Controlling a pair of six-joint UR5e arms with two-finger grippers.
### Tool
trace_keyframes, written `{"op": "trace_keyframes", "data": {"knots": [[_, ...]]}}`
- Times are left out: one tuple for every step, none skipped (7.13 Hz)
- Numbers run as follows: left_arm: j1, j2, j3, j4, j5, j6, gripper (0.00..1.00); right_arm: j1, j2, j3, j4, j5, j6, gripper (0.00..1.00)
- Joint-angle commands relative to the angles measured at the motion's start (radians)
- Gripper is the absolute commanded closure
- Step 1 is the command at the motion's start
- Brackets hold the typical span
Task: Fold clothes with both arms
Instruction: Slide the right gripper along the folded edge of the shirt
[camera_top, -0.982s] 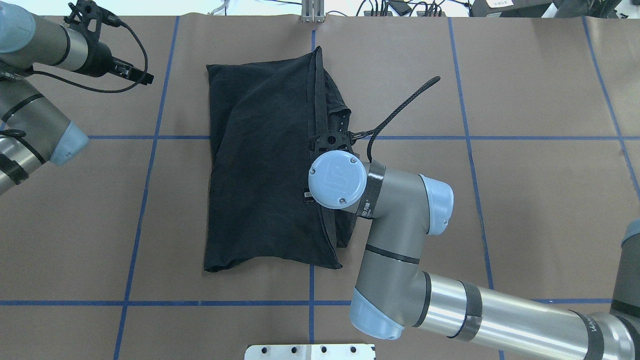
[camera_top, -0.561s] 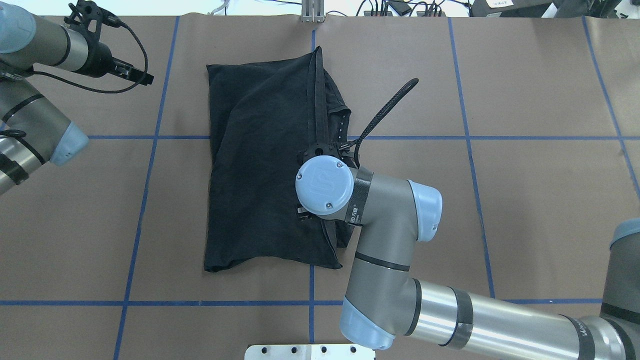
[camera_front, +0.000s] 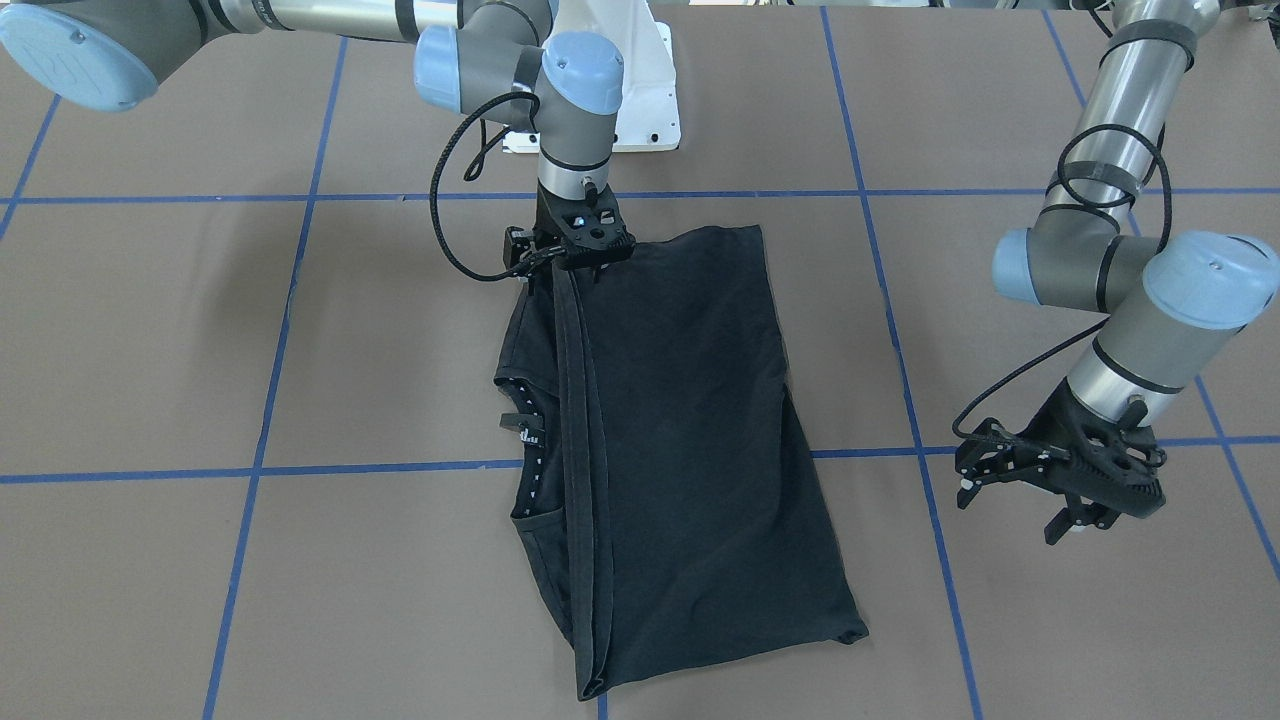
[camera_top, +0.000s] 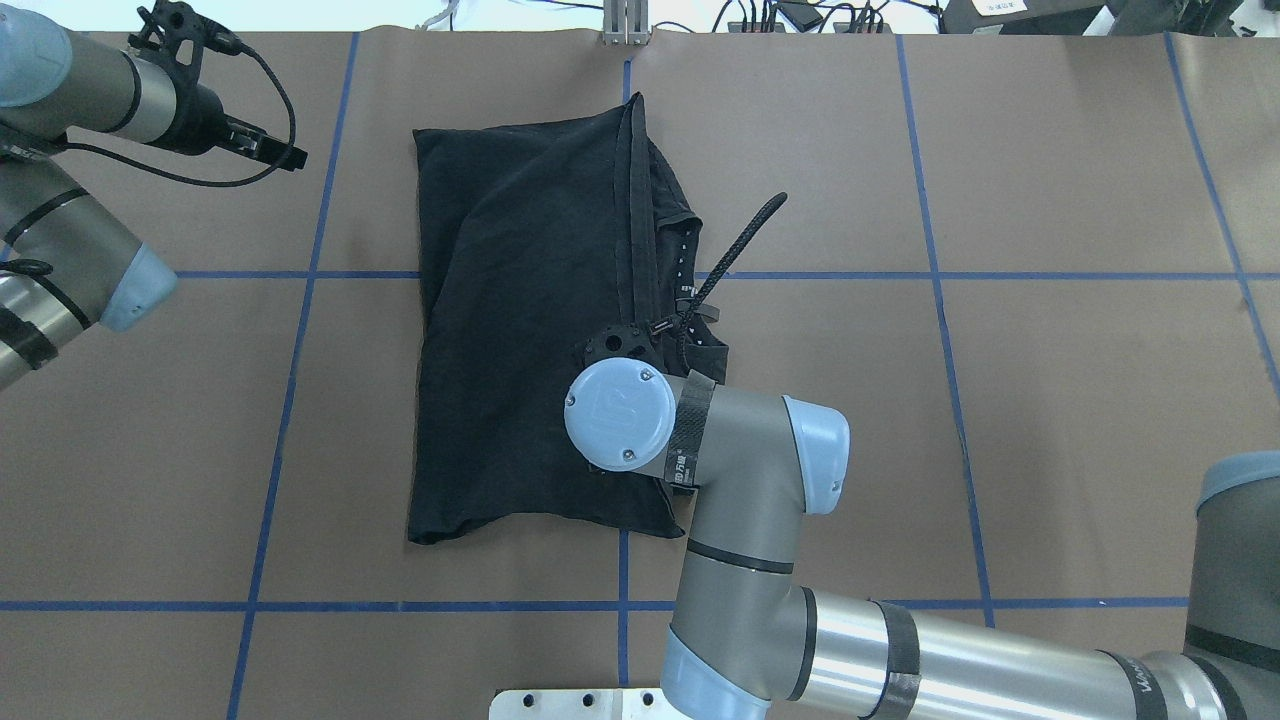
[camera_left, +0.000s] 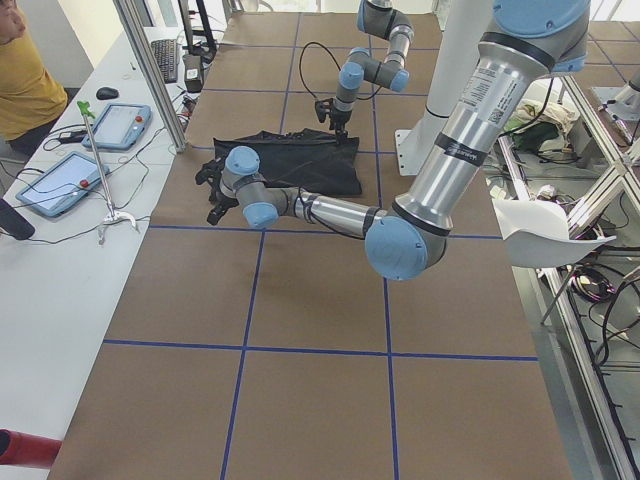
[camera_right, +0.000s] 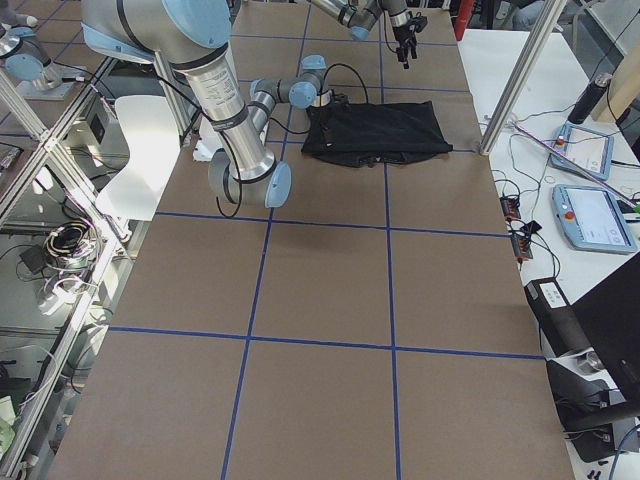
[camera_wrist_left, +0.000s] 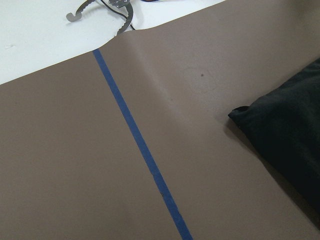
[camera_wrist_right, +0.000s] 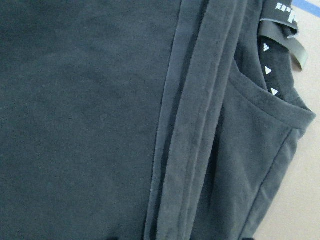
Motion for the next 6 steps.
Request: {"op": "trace_keyframes", "data": {"knots": [[0.0, 0.0, 0.001, -0.001, 0.0, 0.0, 0.0, -0.005, -0.001, -0.014, -0.001, -0.023, -0.053, 0.3], [0.0, 0.0, 0.001, -0.001, 0.0, 0.0, 0.0, -0.007, -0.001, -0.013, -0.002, -0.026, -0.084, 0.3], [0.0, 0.0, 0.002, -0.001, 0.0, 0.0, 0.0, -0.007, -0.001, -0.011, -0.002, -0.035, -0.099, 0.33], [0.0, 0.0, 0.001, -0.001, 0.0, 0.0, 0.0, -0.007, -0.003, -0.011, -0.002, -0.036, -0.114, 0.4], [0.0, 0.0, 0.002, -0.001, 0.0, 0.0, 0.0, -0.007, -0.007, -0.01, -0.002, -0.037, -0.119, 0.49], [0.0, 0.0, 0.003, -0.001, 0.0, 0.0, 0.0, -0.007, -0.015, -0.003, -0.002, -0.04, -0.121, 0.57]]}}
